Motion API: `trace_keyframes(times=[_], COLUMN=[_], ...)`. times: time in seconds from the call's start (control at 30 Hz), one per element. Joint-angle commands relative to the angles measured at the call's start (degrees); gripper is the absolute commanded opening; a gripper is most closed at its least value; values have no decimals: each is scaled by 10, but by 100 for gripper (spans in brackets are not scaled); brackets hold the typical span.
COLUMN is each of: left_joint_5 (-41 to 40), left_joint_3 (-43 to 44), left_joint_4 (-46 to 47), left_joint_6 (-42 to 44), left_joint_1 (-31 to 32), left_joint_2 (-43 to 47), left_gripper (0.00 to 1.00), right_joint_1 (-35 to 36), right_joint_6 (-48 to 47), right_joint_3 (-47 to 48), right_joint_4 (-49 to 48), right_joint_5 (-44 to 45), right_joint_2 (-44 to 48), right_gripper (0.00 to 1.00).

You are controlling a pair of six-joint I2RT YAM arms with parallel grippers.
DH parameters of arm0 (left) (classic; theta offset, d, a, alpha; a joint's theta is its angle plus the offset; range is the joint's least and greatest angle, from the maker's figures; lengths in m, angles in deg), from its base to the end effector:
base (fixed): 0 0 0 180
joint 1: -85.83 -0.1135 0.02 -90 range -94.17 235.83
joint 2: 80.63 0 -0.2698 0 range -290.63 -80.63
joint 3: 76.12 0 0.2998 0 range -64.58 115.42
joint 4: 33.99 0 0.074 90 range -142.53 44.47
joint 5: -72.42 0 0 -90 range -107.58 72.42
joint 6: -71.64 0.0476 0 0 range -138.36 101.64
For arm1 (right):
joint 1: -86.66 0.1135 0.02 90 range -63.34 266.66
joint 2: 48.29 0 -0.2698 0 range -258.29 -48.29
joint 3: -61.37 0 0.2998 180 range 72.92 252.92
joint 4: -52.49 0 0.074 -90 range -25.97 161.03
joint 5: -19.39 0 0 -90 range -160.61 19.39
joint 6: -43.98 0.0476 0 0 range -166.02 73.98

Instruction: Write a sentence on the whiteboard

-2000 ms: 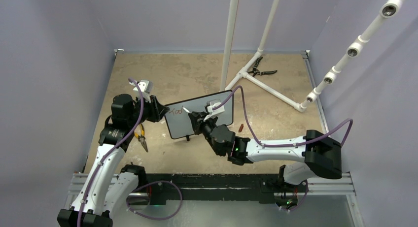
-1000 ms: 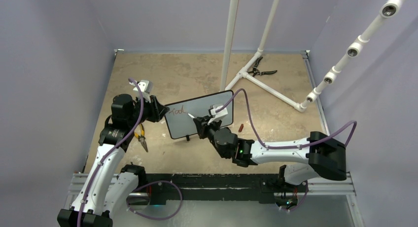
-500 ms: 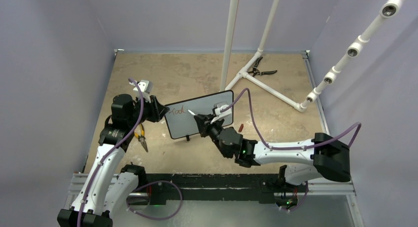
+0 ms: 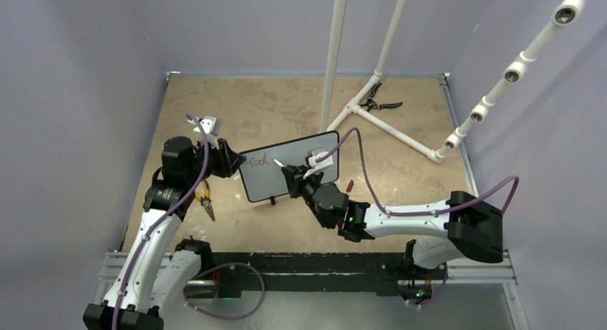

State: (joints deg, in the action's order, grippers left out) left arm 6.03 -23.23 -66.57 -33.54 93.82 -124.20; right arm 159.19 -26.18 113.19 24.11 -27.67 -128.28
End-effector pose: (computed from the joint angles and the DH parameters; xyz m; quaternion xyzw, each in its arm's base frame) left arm 0.2236 -0.0506 0.3016 0.0610 0.8229 -0.2755 0.4931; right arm 0.1349 0.3205 0.2381 -0.0591 0.7037 0.2968 0.6428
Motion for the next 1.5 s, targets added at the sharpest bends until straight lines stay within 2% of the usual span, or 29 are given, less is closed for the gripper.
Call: trace_keyframes(times=[0.0,0.33,0.63,1.0,1.47], left_joint_5=[-7,-7,-7,-7,-7], left_joint_3=[-1,-1,-2,-1,-2], left_joint_4=[17,17,18,17,17], left_joint_6=[8,8,7,8,8], left_joint_1=[-1,-1,-1,-1,-1], left_joint_2=[8,8,8,8,9], left_gripper=[12,12,12,12,12], right_joint_1=[-5,-5,-4,-4,-4], right_joint_6=[-19,-38,6,23,-22], right_joint_3=[27,37,17,11,24], right_joint_4=[-26,-34,13,34,-11], right_joint_5=[17,-8,-13,28,46], right_joint_2=[0,-21,-18,-3,15], right_gripper=[0,0,0,0,0])
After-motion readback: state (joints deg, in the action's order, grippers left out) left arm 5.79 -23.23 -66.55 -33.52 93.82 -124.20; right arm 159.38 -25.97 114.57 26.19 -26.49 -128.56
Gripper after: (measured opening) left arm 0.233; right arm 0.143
